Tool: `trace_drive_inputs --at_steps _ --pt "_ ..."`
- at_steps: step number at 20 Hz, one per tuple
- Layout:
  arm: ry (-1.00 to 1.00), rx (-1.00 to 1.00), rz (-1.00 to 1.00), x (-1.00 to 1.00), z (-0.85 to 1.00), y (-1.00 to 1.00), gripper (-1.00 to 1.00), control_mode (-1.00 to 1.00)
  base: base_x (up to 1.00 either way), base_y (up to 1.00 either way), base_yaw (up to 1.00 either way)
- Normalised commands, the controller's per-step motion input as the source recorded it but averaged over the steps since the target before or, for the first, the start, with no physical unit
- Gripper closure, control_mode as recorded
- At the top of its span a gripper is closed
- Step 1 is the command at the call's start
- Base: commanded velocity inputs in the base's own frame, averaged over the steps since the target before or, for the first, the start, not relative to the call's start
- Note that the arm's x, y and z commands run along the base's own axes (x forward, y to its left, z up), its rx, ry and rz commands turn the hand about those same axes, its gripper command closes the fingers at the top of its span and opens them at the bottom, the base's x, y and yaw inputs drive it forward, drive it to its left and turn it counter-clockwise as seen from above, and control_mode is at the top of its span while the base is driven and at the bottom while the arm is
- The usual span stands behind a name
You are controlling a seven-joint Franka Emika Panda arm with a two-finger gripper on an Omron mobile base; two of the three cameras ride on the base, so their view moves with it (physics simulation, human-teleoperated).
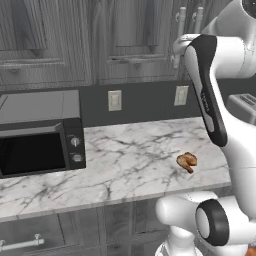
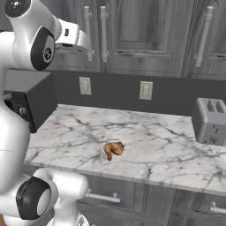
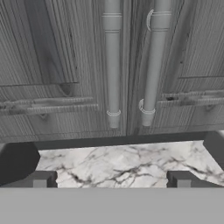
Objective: Retrieve the tupperware from the cabinet, then place the raw meat into the tupperware to avoid contamination.
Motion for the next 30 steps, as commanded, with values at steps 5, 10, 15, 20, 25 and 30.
trace_drive_inputs --at_steps 5,10,15,20,25,30 --pt "0.00 0.00 0.00 0.05 0.00 0.00 -1.00 -1.00 0.00 0.00 0.00" --pt "0.00 0.00 0.00 0.24 -0.02 -0.02 -1.00 -1.00 0.00 0.00 0.00" --pt "0.00 0.00 0.00 0.42 -0.04 -0.02 -1.00 -1.00 0.00 0.00 0.00" --pt "0.00 0.00 0.00 0.41 -0.02 -0.05 -1.00 -1.00 0.00 0.00 0.00" --pt "0.00 0.01 0.00 0.44 -0.09 -0.10 -1.00 -1.00 0.00 0.00 0.00" --pt "0.00 0.00 0.00 0.35 -0.20 -0.03 -1.00 -1.00 0.00 0.00 0.00"
